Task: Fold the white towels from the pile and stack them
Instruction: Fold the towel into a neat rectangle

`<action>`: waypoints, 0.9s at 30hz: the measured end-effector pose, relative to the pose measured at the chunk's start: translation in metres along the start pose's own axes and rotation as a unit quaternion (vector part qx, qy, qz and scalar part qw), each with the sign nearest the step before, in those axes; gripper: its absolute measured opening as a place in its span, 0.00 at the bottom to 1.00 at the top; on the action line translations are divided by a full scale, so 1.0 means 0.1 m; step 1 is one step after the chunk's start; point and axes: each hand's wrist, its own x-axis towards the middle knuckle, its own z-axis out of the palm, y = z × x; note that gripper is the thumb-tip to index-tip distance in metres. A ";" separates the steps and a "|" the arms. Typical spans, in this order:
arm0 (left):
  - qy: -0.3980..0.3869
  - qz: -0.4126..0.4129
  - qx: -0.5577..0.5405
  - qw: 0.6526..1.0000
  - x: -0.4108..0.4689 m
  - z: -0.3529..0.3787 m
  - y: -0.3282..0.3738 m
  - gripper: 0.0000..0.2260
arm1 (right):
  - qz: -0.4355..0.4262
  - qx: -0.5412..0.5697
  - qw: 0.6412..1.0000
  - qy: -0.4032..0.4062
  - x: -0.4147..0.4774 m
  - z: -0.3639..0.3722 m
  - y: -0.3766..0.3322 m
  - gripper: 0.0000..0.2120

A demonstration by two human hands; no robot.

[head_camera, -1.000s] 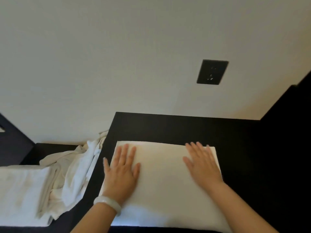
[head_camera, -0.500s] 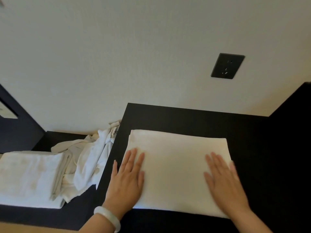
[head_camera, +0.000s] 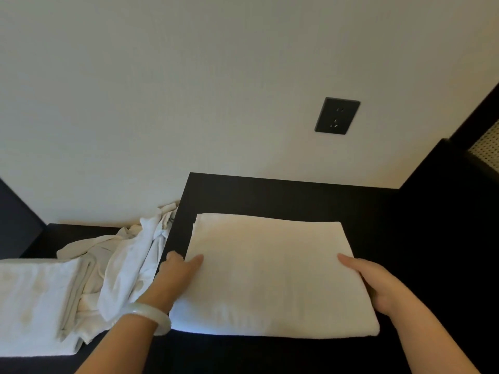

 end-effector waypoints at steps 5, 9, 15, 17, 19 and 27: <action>-0.092 -0.051 -0.236 0.966 -0.16 -0.24 -0.05 0.10 | -0.072 0.003 0.996 -0.050 -0.13 0.29 -0.20 0.27; -0.026 -0.026 -0.272 0.962 -0.20 -0.41 -0.22 0.07 | -0.115 -0.004 0.990 -0.076 -0.35 0.76 -0.49 0.22; 0.080 -0.051 -0.339 0.936 -0.20 -0.96 -0.58 0.05 | -0.157 -0.025 0.979 -0.128 -0.57 1.68 -0.70 0.21; 0.100 -0.063 -0.356 0.927 -0.17 -1.18 -0.76 0.05 | -0.170 -0.027 0.976 -0.133 -0.63 2.06 -0.70 0.23; 0.108 -0.066 -0.364 0.923 -0.11 -1.41 -0.98 0.05 | -0.182 -0.028 0.974 -0.135 -0.72 2.47 -0.66 0.25; 0.114 -0.060 -0.350 0.928 0.53 -2.79 -2.17 0.06 | -0.203 -0.058 0.962 -0.171 -1.14 4.40 -0.45 0.20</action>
